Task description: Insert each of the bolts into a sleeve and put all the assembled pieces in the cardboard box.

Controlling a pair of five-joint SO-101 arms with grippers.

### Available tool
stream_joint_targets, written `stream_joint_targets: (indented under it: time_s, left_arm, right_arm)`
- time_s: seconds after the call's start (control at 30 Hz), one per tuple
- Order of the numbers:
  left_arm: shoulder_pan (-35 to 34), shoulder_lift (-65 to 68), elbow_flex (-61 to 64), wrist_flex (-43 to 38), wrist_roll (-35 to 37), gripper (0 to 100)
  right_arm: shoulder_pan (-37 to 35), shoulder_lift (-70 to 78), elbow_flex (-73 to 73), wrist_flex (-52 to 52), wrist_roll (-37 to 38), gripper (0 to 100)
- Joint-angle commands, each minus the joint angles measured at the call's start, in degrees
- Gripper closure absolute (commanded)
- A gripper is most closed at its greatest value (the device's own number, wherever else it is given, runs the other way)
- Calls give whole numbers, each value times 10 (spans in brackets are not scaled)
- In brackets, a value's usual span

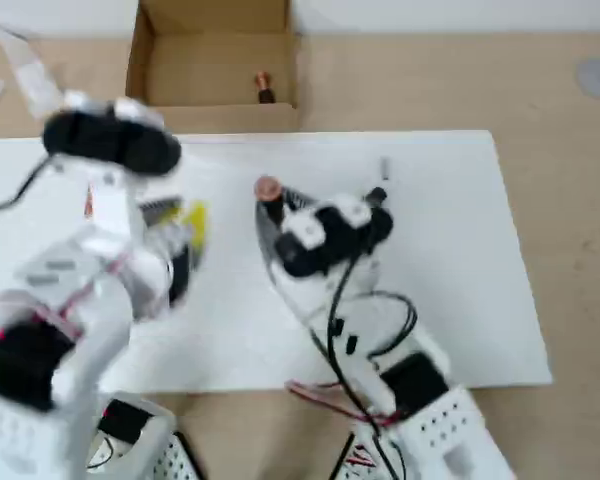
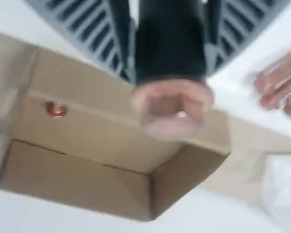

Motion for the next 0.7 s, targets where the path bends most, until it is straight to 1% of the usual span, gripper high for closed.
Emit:
stream_joint_targets:
  time_s: [0.0,0.07,0.17,0.3,0.5,0.67]
  left_arm:
    - [-82,45,-34,-16,-11,991]
    - [-116,49,-27,-28,-11,991]
    - [-148,48,-4,-53,-11,991]
    - [-171,48,18,-66,-12,991]
    - [-197,48,64,-113,-12,991]
    - [-207,48,106,-149,-12,991]
  right_arm:
    - [25,161,-179,-4,2,990]
    - [33,255,-262,-4,2,990]
    - [51,401,-394,-4,2,990]
    - [74,596,-576,-4,2,990]
    - [92,879,-856,-2,6,990]
    - [102,1107,-1083,-2,47,990]
